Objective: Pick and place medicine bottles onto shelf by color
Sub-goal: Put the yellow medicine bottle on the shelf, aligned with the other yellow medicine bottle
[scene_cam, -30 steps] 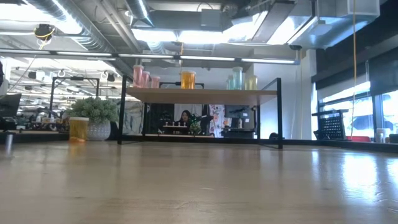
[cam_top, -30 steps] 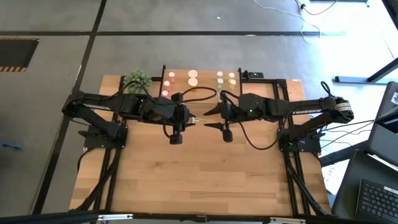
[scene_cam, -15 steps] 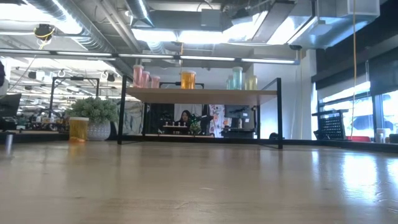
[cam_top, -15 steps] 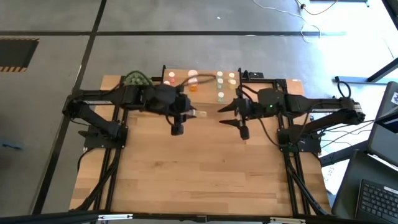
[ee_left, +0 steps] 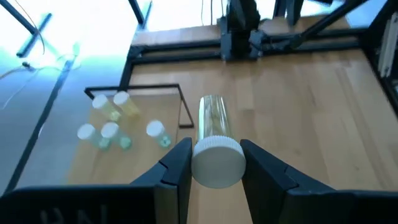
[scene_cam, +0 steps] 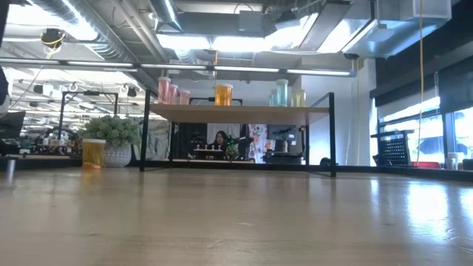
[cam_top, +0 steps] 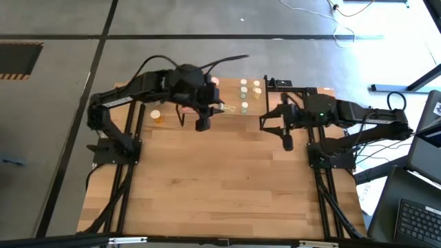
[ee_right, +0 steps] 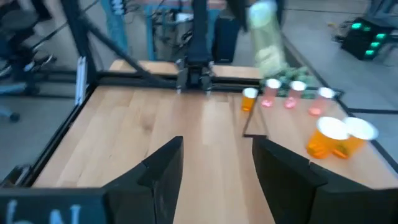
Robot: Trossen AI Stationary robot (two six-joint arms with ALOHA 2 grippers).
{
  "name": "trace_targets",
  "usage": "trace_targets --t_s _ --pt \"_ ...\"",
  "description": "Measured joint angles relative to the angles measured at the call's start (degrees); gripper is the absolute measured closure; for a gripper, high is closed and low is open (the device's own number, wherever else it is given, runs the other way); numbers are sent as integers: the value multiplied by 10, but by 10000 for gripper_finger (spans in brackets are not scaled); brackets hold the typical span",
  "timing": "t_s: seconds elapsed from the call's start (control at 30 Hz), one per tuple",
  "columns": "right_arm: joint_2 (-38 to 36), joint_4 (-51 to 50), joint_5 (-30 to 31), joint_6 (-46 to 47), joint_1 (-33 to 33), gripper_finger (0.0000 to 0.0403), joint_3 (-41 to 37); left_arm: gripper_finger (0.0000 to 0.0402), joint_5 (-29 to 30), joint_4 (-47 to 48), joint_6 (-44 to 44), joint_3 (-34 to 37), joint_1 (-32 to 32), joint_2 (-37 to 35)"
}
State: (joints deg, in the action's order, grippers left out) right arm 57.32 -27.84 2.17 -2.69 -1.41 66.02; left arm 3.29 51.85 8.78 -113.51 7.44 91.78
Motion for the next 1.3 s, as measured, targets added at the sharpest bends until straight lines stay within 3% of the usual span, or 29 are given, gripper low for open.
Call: trace_targets --t_s 0.33,0.7,1.1,1.3 --pt "-43 -95 28 42 0 208 0 299 -61 126 10 -149 34 112" --pt "-31 -127 16 120 0 208 -5 299 -102 292 8 -154 19 182" --pt "86 -104 8 174 0 208 -8 299 -85 379 3 -154 0 202" --pt "155 -6 3 185 0 208 -8 299 -70 382 6 -154 -12 202"
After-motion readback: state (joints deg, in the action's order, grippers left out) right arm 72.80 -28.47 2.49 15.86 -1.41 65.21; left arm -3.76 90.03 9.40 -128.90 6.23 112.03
